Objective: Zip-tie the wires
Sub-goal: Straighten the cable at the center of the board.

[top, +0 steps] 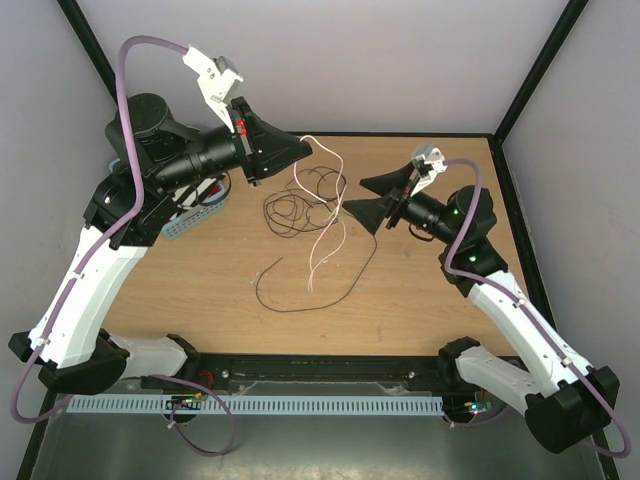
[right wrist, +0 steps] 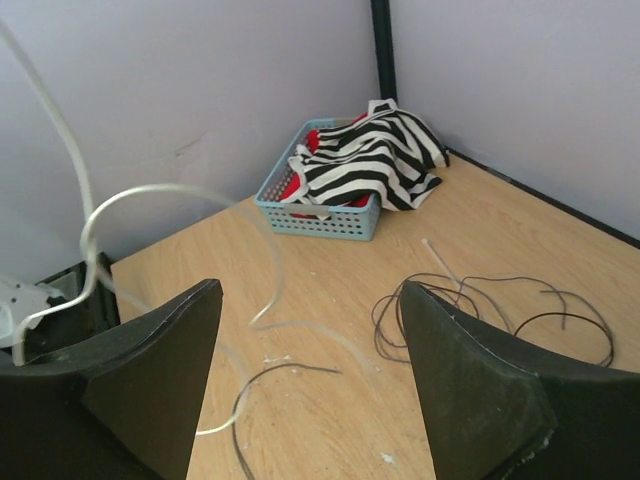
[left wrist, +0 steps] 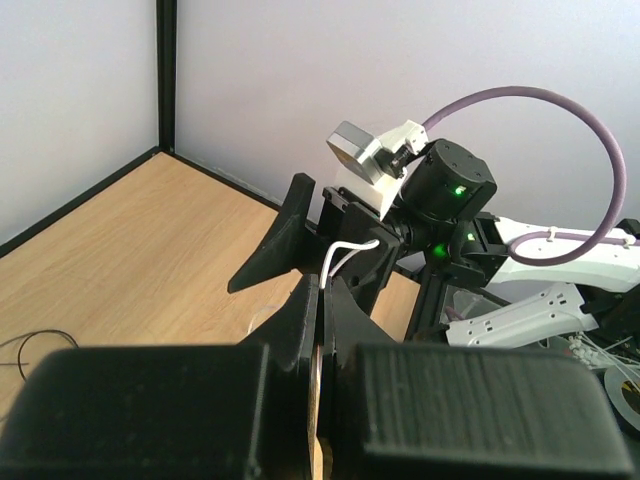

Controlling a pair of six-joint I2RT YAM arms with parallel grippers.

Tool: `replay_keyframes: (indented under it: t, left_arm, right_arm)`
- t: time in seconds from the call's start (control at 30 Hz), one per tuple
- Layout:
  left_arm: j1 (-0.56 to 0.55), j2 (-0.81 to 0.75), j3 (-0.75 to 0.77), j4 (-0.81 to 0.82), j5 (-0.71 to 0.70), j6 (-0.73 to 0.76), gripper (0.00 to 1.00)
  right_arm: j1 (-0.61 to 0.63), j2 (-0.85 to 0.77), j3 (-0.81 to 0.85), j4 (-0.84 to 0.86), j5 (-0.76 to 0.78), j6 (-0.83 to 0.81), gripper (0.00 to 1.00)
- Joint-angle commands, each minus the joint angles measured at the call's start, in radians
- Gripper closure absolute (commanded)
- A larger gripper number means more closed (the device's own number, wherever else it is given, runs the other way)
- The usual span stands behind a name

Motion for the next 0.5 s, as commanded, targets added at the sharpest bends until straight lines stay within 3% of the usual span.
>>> replay_keyframes:
  t: [0.0,0.17,0.47]
  left_arm:
    - [0.003,-0.016,-0.004,0.025,0.0,-0.006,1.0]
    - [0.003,-0.013,-0.006,0.029,-0.004,-0.008,1.0]
    - [0.003,-0.015,-0.01,0.03,0.0,-0.015,1.0]
  right_arm:
    - [0.006,-0.047,-0.052,0.129,-0.092,0.049,0.18]
    - [0.011,-0.06,-0.078,0.139,-0.08,0.054,0.18]
    - [0.01,-0.024,-0.054,0.137,0.004,0.031,0.29]
